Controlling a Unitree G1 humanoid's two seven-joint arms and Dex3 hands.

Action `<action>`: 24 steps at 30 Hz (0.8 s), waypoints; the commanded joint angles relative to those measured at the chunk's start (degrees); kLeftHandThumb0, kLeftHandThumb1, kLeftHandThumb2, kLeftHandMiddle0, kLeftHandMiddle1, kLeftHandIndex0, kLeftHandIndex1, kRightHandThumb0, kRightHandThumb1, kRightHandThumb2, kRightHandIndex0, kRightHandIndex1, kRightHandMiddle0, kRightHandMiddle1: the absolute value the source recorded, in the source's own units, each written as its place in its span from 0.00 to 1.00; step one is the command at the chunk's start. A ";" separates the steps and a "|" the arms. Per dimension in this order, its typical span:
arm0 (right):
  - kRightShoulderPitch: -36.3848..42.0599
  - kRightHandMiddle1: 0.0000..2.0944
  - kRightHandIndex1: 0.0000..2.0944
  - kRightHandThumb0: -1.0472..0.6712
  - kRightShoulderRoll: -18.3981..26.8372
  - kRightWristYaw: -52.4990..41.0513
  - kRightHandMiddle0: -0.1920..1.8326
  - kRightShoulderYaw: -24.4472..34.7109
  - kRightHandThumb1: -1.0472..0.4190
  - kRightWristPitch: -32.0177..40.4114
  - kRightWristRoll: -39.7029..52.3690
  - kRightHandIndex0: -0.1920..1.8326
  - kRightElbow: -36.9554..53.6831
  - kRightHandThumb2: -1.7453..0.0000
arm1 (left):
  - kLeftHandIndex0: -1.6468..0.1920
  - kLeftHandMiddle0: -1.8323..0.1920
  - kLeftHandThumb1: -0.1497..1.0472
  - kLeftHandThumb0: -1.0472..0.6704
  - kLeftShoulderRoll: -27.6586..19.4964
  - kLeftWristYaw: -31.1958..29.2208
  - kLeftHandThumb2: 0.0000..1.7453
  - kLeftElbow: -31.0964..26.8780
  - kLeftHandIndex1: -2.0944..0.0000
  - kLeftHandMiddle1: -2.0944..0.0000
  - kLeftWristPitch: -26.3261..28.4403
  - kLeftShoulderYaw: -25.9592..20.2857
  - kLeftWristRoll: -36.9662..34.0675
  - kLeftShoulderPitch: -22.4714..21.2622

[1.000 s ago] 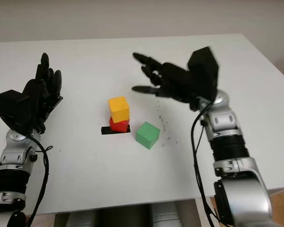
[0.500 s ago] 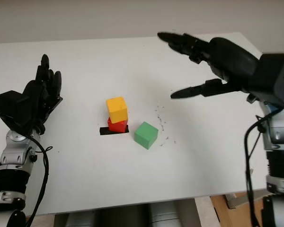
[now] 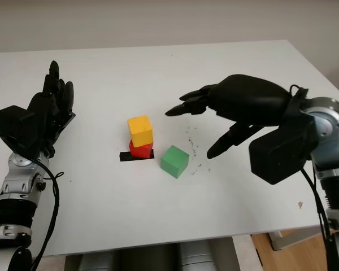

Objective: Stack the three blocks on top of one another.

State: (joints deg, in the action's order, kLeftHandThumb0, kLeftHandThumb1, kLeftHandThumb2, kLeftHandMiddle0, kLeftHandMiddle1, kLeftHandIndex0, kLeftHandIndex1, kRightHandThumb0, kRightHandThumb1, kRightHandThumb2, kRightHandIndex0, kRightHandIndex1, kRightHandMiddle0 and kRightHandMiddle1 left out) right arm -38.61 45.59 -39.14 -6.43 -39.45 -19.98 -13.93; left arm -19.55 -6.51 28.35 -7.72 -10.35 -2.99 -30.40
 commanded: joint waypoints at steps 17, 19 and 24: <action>-5.24 0.09 0.05 0.25 -3.96 17.98 0.44 -7.93 0.20 -9.93 -13.88 0.35 -12.67 0.97 | 1.00 1.00 1.00 0.15 -0.52 0.37 0.35 -3.22 1.00 1.00 2.56 -0.31 0.31 1.10; -5.39 0.10 0.05 0.25 -4.23 19.17 0.44 -8.46 0.20 -10.44 -14.55 0.35 -13.56 0.97 | 1.00 1.00 1.00 0.15 -0.51 0.44 0.35 -3.65 1.00 1.00 2.83 -0.26 0.37 1.25; -5.67 0.12 0.05 0.25 -4.50 21.82 0.43 -9.72 0.20 -11.53 -15.84 0.35 -15.85 0.97 | 1.00 1.00 1.00 0.15 -0.67 0.29 0.35 -4.08 1.00 1.00 2.94 -0.31 0.49 1.44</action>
State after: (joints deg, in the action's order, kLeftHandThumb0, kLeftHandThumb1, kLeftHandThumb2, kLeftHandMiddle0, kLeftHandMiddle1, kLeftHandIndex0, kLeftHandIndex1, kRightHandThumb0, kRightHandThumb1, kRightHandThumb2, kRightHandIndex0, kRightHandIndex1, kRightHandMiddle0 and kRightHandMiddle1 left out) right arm -43.06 41.53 -18.03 -15.79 -50.49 -35.49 -29.21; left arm -19.58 -6.13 25.22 -4.70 -10.37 -2.43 -29.18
